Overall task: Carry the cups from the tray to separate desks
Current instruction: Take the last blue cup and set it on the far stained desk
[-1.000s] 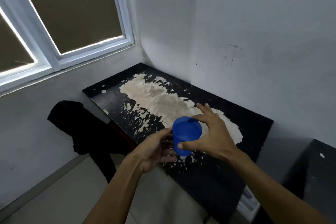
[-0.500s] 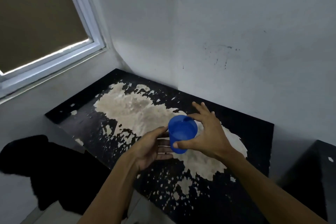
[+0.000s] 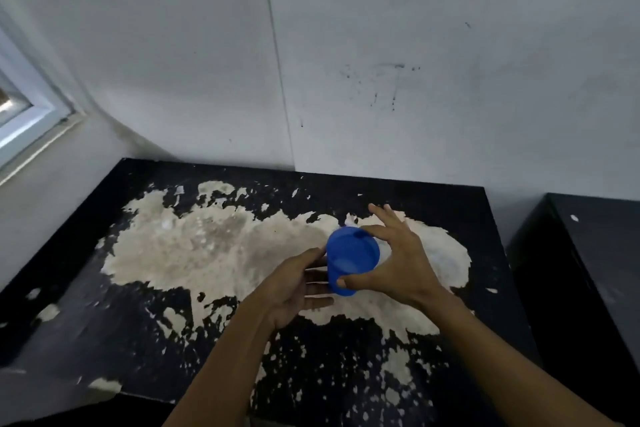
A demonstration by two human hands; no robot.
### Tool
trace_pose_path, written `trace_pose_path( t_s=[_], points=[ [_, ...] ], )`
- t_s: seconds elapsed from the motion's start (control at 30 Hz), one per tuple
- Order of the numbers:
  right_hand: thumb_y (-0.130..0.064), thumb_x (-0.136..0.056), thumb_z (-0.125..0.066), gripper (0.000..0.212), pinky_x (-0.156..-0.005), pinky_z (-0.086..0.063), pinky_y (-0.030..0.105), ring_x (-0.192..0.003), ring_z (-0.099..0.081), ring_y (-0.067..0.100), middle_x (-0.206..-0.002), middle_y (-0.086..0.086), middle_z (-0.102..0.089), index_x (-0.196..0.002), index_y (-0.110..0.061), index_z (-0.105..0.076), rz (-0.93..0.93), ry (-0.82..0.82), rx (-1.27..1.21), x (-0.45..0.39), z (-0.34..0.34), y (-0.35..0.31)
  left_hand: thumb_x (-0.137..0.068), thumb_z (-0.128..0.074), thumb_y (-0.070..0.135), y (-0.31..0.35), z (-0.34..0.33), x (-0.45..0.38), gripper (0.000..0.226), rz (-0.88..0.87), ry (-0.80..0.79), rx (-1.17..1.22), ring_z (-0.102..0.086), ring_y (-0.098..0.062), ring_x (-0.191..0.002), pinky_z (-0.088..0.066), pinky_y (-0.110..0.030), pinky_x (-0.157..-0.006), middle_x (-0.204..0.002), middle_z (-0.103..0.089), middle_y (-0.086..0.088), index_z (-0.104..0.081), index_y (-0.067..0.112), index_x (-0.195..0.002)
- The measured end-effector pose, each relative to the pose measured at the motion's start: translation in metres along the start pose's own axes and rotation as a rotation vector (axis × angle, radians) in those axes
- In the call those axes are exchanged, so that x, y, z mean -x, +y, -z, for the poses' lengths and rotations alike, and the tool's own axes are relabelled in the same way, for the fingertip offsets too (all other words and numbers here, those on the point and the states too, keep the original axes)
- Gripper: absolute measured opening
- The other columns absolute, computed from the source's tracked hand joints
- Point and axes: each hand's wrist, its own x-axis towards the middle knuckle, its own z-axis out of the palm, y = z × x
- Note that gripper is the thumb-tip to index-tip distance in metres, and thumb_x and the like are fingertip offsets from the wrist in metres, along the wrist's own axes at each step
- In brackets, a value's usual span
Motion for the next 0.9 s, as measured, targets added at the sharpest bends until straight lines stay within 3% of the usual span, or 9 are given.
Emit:
trace_pose_path(
  t_s=[0.27,0.47,0.67,0.77,0.9],
  points=[
    [-0.048,-0.045,-0.092,0.081,-0.119,-0.015,0.055,-0.147,-0.017,0.010,-0.154,-0.008,-0.035,-0.119,-0.026,-0.065,-0.122,0.077,-0.042,0.008,-0.047,0.014,-0.099,-0.043,0.041,-0.019,0.031,-0.031,0.038,0.096,-0.074,-0.028,-0.065,-0.028,-0.099,-0.048,-0.050,-0.098,-0.105,-0.068,-0.010,-0.064,0.012,-0.111],
    [-0.059,-0.040,-0.084,0.084,-0.117,-0.018,0.058,-0.145,-0.023,0.011,-0.150,-0.009,-0.041,-0.116,-0.028,-0.066,-0.173,0.068,-0.085,0.015,-0.080,0.035,-0.099,-0.043,0.040,-0.046,0.049,-0.051,0.034,0.173,-0.100,0.014,-0.066,-0.023,-0.094,-0.049,-0.044,-0.094,-0.101,-0.071,-0.005,-0.067,0.017,-0.109],
    [-0.056,-0.039,-0.087,0.082,-0.115,-0.024,0.058,-0.141,-0.029,0.008,-0.143,-0.009,-0.046,-0.114,-0.030,-0.067,-0.198,0.094,-0.142,0.024,-0.113,0.060,-0.099,-0.042,0.040,-0.067,0.062,-0.067,0.030,0.224,-0.101,-0.041,-0.062,-0.019,-0.099,-0.043,-0.043,-0.103,-0.101,-0.070,0.000,-0.066,0.022,-0.105],
    [-0.055,-0.039,-0.088,0.080,-0.113,-0.029,0.055,-0.139,-0.033,0.009,-0.141,-0.009,-0.046,-0.112,-0.034,-0.065,-0.185,0.113,-0.180,0.028,-0.126,0.066,-0.100,-0.042,0.037,-0.075,0.068,-0.072,0.029,0.240,-0.086,-0.029,-0.062,-0.019,-0.103,-0.043,-0.039,-0.102,-0.105,-0.069,-0.001,-0.066,0.021,-0.105],
    [-0.054,-0.041,-0.088,0.086,-0.112,-0.034,0.052,-0.140,-0.033,0.013,-0.143,-0.005,-0.047,-0.118,-0.022,-0.067,-0.200,0.109,-0.214,0.030,-0.139,0.073,-0.100,-0.043,0.034,-0.083,0.073,-0.077,0.029,0.252,-0.081,0.030,-0.059,-0.021,-0.111,-0.045,-0.032,-0.094,-0.116,-0.067,-0.004,-0.064,0.018,-0.112]
  ],
)
